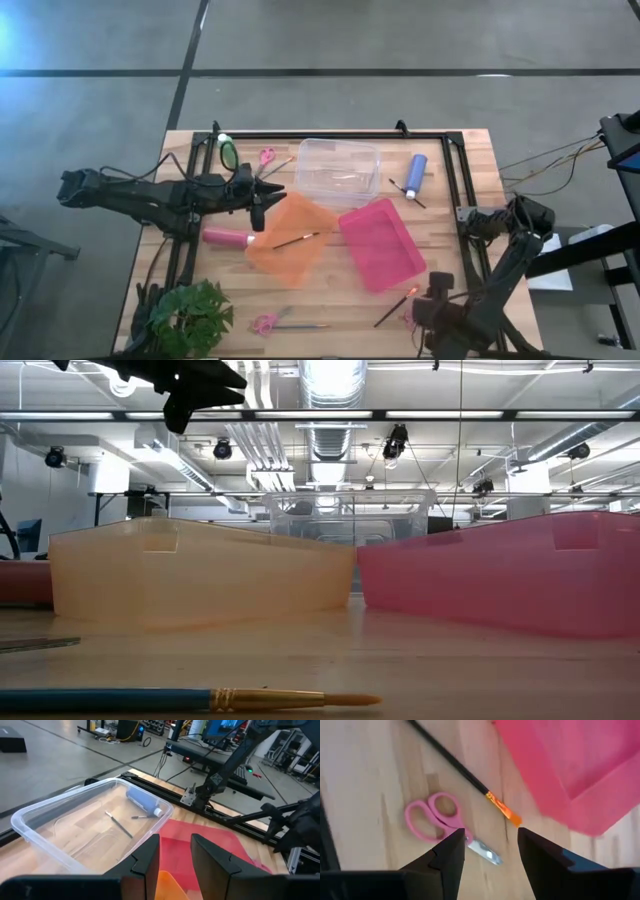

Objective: Pick & Place Paint Supplies
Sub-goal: Put the black paint brush into the orange bin

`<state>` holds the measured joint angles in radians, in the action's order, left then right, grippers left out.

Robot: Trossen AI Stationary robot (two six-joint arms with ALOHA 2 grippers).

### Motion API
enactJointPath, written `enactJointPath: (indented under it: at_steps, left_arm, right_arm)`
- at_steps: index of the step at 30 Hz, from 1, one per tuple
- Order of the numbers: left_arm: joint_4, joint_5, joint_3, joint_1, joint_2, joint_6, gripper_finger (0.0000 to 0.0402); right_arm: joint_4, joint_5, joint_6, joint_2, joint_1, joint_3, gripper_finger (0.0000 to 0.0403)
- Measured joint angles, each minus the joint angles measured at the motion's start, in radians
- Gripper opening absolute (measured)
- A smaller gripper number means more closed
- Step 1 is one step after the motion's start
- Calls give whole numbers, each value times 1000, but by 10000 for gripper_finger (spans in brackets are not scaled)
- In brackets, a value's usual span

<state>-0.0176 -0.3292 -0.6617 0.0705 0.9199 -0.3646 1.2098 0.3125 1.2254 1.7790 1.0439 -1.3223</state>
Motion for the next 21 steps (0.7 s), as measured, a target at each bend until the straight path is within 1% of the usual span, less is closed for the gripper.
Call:
enactJointPath:
  at_steps: [4, 7, 9, 11, 14, 19, 21]
  left_arm:
    - [0, -1, 0, 0, 0, -12, 121]
    - [-4, -4, 0, 0, 0, -44, 121]
    - [-9, -16, 0, 0, 0, -75, 121]
    - [-12, -29, 0, 0, 0, -103, 121]
    - [-11, -30, 0, 0, 0, -128, 121]
    - [-17, -31, 0, 1, 0, -170, 121]
    - [-18, -30, 0, 1, 0, -185, 121]
  right_arm:
    - [-20, 20, 236, -11, 33, 72, 178]
    - [-50, 100, 431, -32, 69, 113, 178]
    - [-72, 177, 512, -41, 98, 131, 178]
    - [-90, 235, 541, -46, 123, 149, 178]
    - [-143, 269, 542, -45, 157, 185, 178]
    - [-262, 382, 513, -45, 214, 270, 178]
    - [-304, 402, 510, -45, 225, 314, 178]
